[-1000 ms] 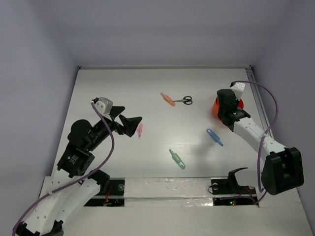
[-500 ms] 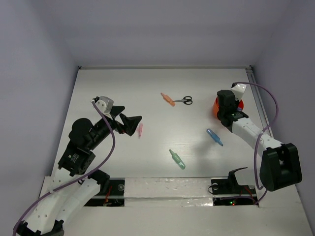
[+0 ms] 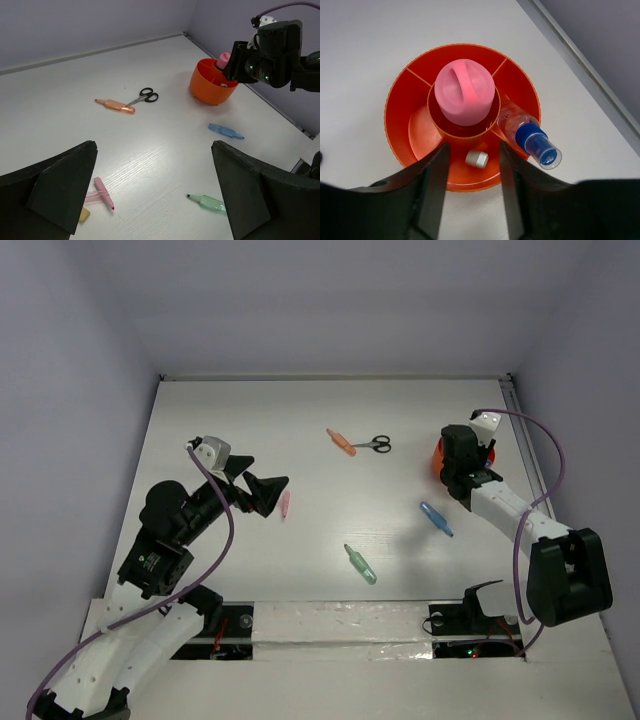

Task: Sort the stationery into containers
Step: Place the stationery in the storage box, then pick up the stationery from the center of the board.

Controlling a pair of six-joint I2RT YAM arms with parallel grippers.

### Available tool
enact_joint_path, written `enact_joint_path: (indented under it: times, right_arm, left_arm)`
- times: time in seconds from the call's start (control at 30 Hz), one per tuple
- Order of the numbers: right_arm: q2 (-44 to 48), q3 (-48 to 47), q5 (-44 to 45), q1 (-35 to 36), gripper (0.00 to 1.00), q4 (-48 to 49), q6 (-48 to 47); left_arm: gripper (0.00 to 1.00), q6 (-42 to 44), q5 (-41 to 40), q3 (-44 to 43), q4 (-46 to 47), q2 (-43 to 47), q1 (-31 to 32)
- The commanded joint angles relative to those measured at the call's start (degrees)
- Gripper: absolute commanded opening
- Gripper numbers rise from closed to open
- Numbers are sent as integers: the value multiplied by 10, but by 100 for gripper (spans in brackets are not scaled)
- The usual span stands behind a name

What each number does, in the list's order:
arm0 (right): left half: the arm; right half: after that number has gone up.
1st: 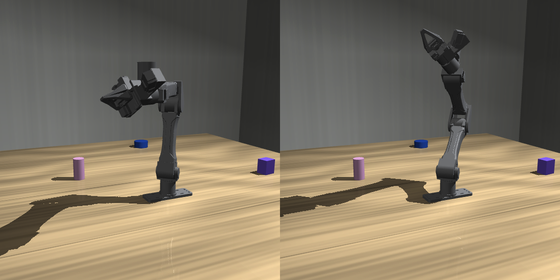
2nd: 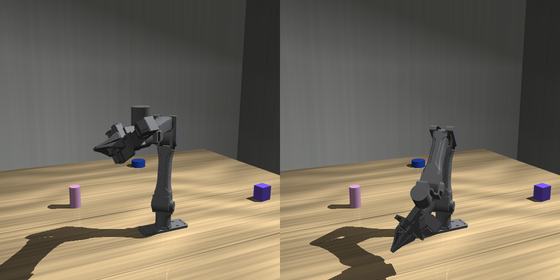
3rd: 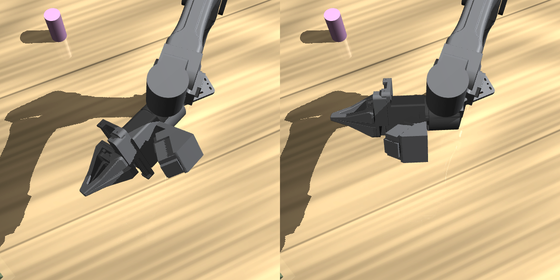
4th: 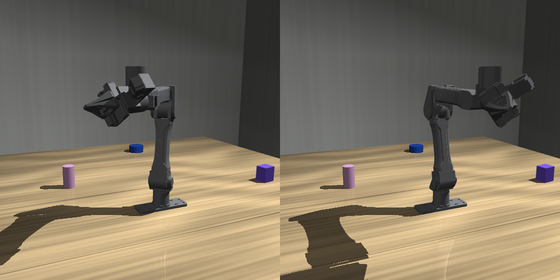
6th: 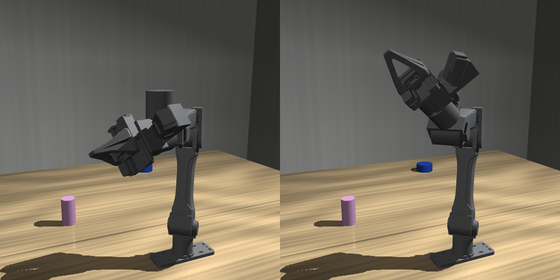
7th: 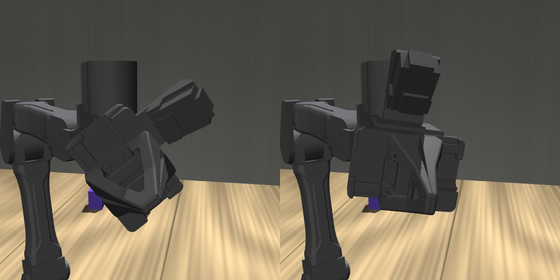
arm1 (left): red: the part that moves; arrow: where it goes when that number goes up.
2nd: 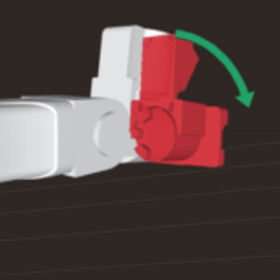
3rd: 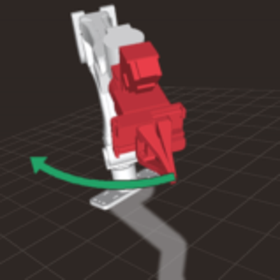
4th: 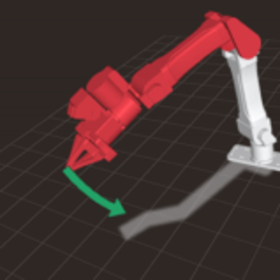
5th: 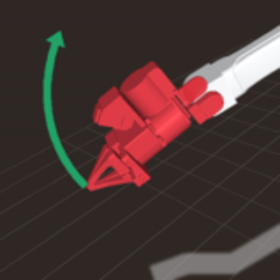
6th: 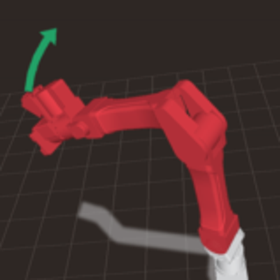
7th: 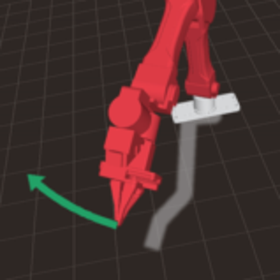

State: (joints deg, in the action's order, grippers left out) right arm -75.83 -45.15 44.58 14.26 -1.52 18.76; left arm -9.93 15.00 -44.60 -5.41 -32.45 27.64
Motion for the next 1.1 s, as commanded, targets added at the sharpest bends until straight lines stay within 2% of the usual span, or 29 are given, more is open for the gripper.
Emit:
enact_joint_path:
  times: [0.0,0.23,0.33,0.37,0.43,0.63,0.7,0.87,0.93,1.07]
  right_arm:
    - [12,8,23,-3,53,35,1]
    - [60,-1,-14,-3,55,-2,-1]
    - [93,-10,-124,-3,55,-15,-14]
    - [95,-15,-187,-3,55,-23,-13]
    - [89,-27,-237,6,55,-48,-13]
    - [39,-75,-390,103,54,-69,-23]
    - [10,-94,-431,162,54,-55,-17]
    - [-70,-148,-441,290,49,-22,-1]
    - [-120,-178,-441,348,43,-12,4]
    - [-214,-249,-422,414,42,-3,6]
  left_arm:
    - [99,1,9,3,33,5,-2]
    - [99,0,9,3,32,5,-2]
    - [99,0,7,3,33,5,-7]
    - [99,-1,6,3,32,5,-7]
    - [99,-2,-1,3,31,2,-13]
    - [99,-15,-78,-1,15,-11,-24]
    - [99,-26,-103,-2,8,-17,-39]
    - [99,-54,-145,-6,2,-16,-82]
    - [99,-73,-173,-7,2,-14,-102]
    - [99,-82,-201,-15,-8,-17,-110]
